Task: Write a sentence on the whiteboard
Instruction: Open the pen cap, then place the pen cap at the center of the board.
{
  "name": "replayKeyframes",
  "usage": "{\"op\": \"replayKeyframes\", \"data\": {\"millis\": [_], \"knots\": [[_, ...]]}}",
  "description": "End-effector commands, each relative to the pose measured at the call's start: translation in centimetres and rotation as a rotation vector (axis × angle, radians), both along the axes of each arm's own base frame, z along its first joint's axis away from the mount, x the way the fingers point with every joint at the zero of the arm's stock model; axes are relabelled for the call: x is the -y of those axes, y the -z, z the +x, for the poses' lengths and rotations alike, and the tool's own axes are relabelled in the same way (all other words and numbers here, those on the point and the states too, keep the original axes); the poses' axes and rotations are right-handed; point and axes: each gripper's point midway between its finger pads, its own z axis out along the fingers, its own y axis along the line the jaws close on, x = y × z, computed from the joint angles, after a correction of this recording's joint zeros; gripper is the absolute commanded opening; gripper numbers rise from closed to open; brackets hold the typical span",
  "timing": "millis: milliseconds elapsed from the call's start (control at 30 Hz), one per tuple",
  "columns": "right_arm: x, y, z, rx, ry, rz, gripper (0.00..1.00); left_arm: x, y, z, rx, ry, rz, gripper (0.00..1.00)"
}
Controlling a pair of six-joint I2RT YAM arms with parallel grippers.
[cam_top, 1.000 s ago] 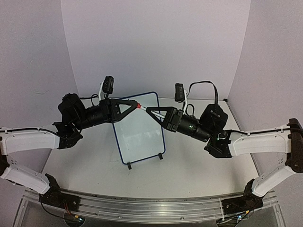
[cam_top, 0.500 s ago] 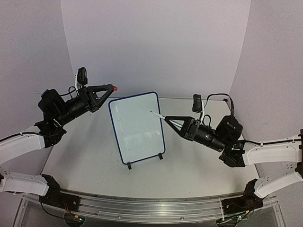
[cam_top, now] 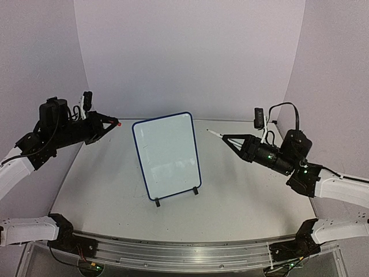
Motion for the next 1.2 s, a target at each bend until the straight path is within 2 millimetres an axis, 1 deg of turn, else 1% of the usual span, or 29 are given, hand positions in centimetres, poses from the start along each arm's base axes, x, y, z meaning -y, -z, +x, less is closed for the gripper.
{"op": "replayKeyframes", "data": {"millis": [0, 100, 167, 300, 333, 400, 467, 600, 733, 1100, 1167], "knots": [[0.8, 0.8, 0.6, -0.012, -0.026, -0.085, 0.0, -2.8, 9.4, -1.8, -0.308, -0.05, 0.273, 0.0], [0.6, 1.0, 0.7, -0.015, -0.035, -0.105, 0.0, -3.1, 13.3, -2.4, -0.428, -0.044, 0.338, 0.0], [0.5, 1.3, 0.8, -0.02, -0.037, -0.128, 0.0, -3.2, 15.3, -2.6, -0.477, -0.037, 0.371, 0.0], [0.4, 2.6, 1.0, -0.048, -0.035, -0.195, 0.0, -2.9, 18.4, -2.5, -0.539, -0.015, 0.406, 0.0], [0.4, 2.9, 1.0, -0.054, -0.037, -0.205, 0.0, -2.6, 18.9, -2.3, -0.543, -0.01, 0.403, 0.02], [0.4, 3.6, 0.9, -0.073, -0.04, -0.219, 0.0, -2.0, 20.5, -2.2, -0.57, 0.013, 0.397, 0.07], [0.5, 4.1, 0.8, -0.085, -0.039, -0.227, 0.0, -1.4, 22.3, -2.2, -0.608, 0.039, 0.39, 0.08], [0.7, 5.0, 0.9, -0.109, -0.026, -0.244, 0.0, -0.6, 24.7, -1.7, -0.646, 0.06, 0.379, 0.1], [0.8, 5.4, 1.0, -0.12, -0.02, -0.257, 0.0, -0.3, 26.0, -1.3, -0.667, 0.074, 0.398, 0.13], [0.5, 5.8, 1.5, -0.132, -0.019, -0.277, 0.0, -0.4, 27.3, -0.9, -0.676, 0.072, 0.428, 0.37], [0.4, 5.9, 1.6, -0.133, -0.019, -0.278, 0.0, -0.5, 27.4, -0.9, -0.673, 0.068, 0.433, 0.43]]}}
